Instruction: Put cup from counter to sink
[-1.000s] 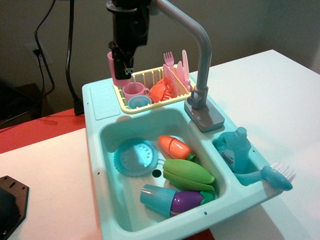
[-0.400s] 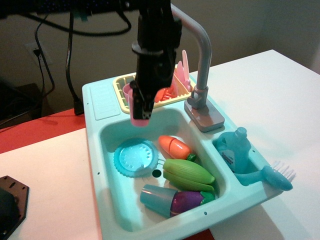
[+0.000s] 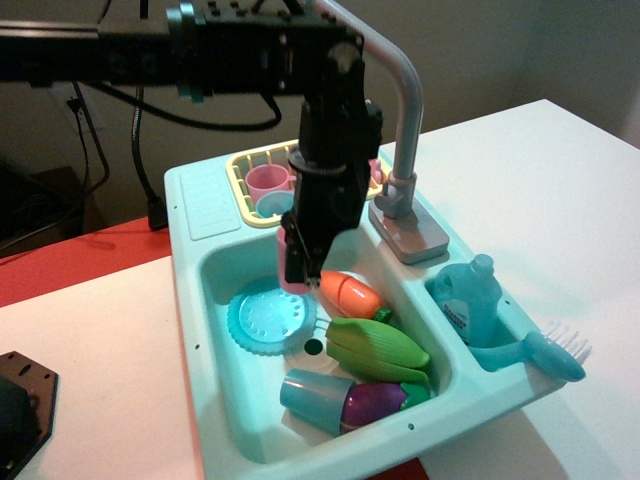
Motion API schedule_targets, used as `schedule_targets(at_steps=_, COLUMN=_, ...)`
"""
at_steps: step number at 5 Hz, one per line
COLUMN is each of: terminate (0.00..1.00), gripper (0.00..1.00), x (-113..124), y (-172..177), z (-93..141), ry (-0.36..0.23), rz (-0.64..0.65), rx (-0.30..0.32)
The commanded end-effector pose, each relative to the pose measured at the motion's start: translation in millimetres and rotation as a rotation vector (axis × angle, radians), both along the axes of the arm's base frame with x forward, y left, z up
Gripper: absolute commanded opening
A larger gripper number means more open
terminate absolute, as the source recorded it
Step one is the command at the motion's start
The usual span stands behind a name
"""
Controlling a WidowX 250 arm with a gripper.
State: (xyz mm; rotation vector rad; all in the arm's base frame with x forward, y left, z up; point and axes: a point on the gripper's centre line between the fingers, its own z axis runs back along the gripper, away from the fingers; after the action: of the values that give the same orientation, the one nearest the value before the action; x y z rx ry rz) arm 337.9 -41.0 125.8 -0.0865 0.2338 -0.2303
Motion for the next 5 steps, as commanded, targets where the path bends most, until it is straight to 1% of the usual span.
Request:
schedule_targets(at_steps=1, terminate=0.0, gripper=0.0, x=4.4, y=0.0, z=-15.3, ry=-0.038, rz=0.013, rx=0.043)
schedule_targets(at_steps=3, terminate=0.0, gripper=0.0, x=1.4, y=0.8, z=-31.4, ry=-0.034, rz=0.018, rx=0.08)
schedule_targets(at_steps=4, terminate=0.0, gripper=1.0, x=-4.6, y=9.1, z=-20.8, ry=-0.042, rz=0.067, rx=0.11)
schedule_targets(at_steps=5, terminate=0.0, gripper=1.0, x=-11.7, y=16.4, z=-4.2, ry=-0.03, rz=0.087, rx=0.122)
